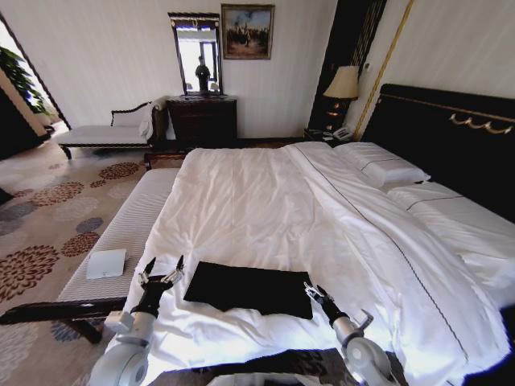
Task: Fold the clothes on the bed.
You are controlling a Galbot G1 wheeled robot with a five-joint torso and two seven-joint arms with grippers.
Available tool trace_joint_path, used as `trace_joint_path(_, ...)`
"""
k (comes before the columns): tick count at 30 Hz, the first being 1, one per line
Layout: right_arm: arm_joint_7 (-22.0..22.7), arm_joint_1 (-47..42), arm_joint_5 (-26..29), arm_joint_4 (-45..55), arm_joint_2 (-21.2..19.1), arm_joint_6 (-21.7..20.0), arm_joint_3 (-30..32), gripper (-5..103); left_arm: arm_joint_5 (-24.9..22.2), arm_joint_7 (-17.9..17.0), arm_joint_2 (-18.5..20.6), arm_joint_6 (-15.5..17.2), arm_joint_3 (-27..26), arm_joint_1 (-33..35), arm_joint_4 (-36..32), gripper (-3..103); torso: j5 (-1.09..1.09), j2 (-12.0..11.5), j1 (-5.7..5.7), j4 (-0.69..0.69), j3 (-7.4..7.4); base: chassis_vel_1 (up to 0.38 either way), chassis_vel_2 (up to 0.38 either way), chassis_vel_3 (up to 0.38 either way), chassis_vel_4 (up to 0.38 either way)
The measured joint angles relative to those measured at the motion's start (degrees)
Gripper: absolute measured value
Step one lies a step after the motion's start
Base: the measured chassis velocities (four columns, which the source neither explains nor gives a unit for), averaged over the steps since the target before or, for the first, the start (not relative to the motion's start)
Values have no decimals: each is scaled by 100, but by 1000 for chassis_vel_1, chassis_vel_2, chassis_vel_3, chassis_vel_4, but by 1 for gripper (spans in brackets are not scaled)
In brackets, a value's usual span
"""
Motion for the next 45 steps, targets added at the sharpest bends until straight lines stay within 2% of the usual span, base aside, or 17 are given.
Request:
trace_joint_path(7,-125,83,76,-203,-206,-130,-154,100,117,-4,84,51,104,104,-179,100,0,0,0,0,0,0,0,0,0)
trace_joint_path(17,-138,58,-12,-232,-161,-139,-268,100,339,-13,-15,-235,133,260,-196,100,0,0,0,0,0,0,0,0,0)
trace_joint_path(34,-116,123,103,-349,-142,-162,-355,101,375,-42,-20,-258,142,247,-154,100,-1,0,0,0,0,0,0,0,0)
trace_joint_path(37,-121,168,154,-400,-146,-181,-398,86,376,-42,-20,-259,142,246,-152,100,0,0,0,0,0,0,0,0,0)
trace_joint_path(38,-121,168,154,-400,-146,-181,-398,86,376,-42,-20,-259,142,246,-152,100,0,0,0,0,0,0,0,0,0)
trace_joint_path(41,-127,224,155,-447,-112,-180,-455,70,375,-43,-20,-259,142,245,-151,100,0,0,0,0,0,0,0,0,0)
trace_joint_path(43,-126,240,156,-447,-94,-179,-471,70,374,-43,-20,-259,142,246,-151,100,1,0,0,0,0,0,0,0,0)
trace_joint_path(45,-121,250,157,-446,-77,-179,-484,59,374,-43,-20,-259,142,246,-151,100,1,-1,0,1,0,0,0,0,0)
